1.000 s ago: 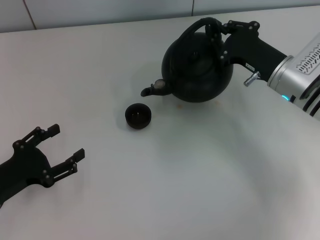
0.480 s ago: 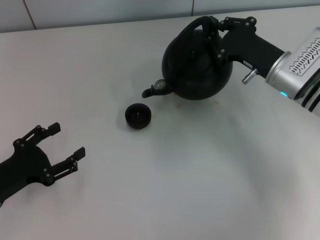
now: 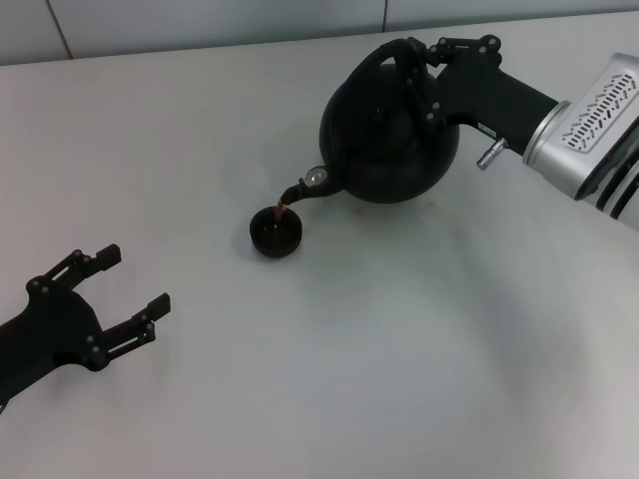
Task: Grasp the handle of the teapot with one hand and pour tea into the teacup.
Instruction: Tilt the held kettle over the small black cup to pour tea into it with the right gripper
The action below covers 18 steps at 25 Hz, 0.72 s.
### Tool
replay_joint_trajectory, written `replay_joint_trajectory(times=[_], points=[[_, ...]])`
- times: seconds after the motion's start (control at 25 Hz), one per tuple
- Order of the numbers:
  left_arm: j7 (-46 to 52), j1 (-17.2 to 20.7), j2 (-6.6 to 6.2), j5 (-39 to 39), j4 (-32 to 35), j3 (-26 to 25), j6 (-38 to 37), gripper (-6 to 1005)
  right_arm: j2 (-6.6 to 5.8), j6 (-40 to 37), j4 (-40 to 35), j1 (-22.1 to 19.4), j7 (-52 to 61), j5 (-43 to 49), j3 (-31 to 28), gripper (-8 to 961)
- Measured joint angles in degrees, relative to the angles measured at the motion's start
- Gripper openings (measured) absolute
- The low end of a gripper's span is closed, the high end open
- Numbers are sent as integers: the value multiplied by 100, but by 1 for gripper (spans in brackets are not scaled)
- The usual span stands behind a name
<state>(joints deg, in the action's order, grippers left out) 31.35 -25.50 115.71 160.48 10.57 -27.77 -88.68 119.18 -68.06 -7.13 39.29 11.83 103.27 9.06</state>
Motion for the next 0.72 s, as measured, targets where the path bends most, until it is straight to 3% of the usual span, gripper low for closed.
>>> replay_joint_trajectory(times=[0.72], points=[[3,-8,-14,0,-3,0,0,860,9,17,1,37,-23,0,61,99]])
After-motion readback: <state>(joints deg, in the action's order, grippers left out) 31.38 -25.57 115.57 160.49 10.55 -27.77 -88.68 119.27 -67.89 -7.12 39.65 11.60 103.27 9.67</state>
